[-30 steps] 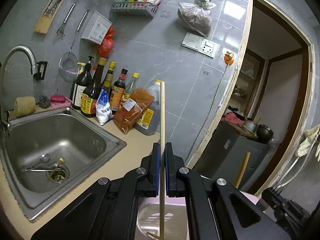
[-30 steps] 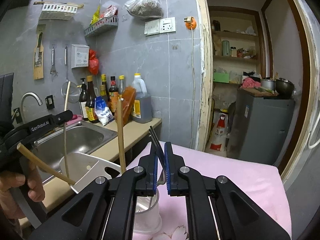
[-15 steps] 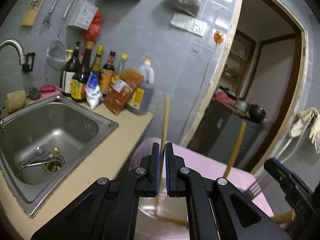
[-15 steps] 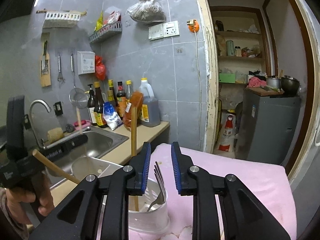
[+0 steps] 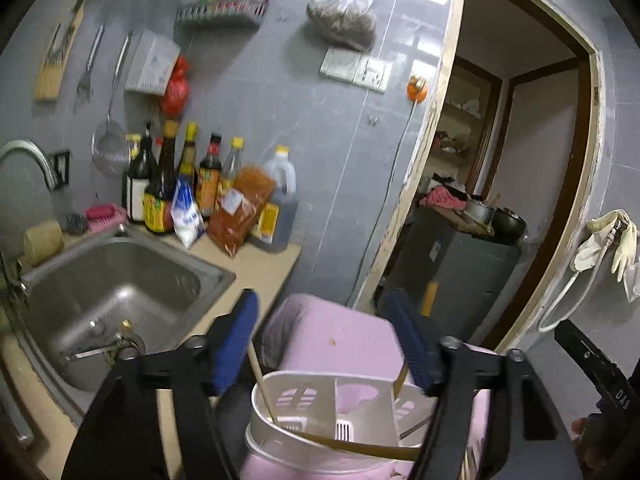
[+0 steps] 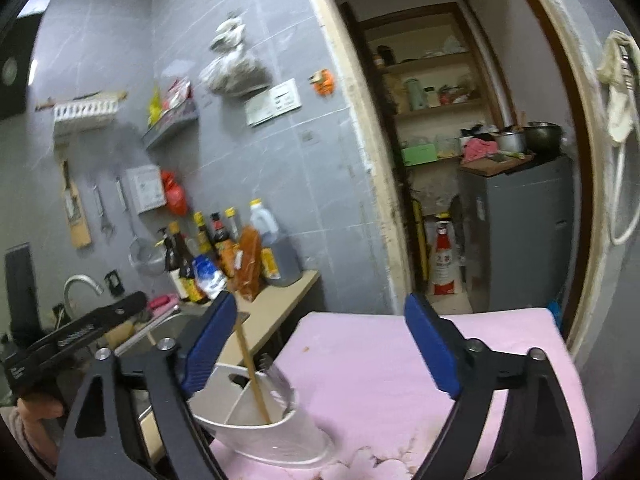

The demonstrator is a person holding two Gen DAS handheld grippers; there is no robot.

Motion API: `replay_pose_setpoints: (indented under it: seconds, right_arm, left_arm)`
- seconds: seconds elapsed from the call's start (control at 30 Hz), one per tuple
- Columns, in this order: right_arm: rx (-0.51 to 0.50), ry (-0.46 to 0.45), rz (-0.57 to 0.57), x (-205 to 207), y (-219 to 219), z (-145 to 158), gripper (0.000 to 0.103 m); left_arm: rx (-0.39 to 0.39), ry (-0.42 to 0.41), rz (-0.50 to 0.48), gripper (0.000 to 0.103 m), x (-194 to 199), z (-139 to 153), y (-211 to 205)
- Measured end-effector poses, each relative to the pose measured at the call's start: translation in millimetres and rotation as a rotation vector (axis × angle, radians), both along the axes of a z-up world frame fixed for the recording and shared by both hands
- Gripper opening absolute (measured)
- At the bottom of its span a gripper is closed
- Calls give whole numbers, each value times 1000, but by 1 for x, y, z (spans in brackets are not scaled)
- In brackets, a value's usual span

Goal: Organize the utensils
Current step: 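Drop the chopstick and fork into the caddy, opening both tools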

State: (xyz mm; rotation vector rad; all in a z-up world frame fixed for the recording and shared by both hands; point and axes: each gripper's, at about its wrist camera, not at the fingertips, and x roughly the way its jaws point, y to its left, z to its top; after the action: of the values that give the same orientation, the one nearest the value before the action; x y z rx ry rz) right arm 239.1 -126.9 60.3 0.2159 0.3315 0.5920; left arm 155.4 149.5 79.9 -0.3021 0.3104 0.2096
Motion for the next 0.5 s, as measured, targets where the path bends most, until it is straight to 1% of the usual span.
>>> replay_pose_setpoints:
  seconds: [0.07, 0.1, 0.17, 0.2, 0.3, 0.43, 0.5]
  right_arm:
    - [11, 3, -33, -1, -13, 4, 103]
    - [16, 0, -48, -2, -20, 6, 103]
    - [12, 1, -79, -4, -32, 10, 103]
    - [10, 0, -92, -5, -38, 11, 103]
    - [-11, -18, -125, -11, -53, 14, 103]
    - [-87, -54, -155, -22, -68, 13, 103]
    - [-121, -61, -159, -26, -75, 11, 103]
  left_arm:
    - [9, -42, -16, 80, -9, 10, -10]
    - [19, -63, -30, 84, -13, 14, -15]
    - [59, -85, -41, 87, -19, 23, -29]
    - [87, -96, -48, 88, -23, 26, -38]
    - [133, -116, -69, 89, -30, 34, -61]
    - [151, -120, -97, 90, -36, 32, -87]
    - [162, -112, -99, 90, -40, 25, -100]
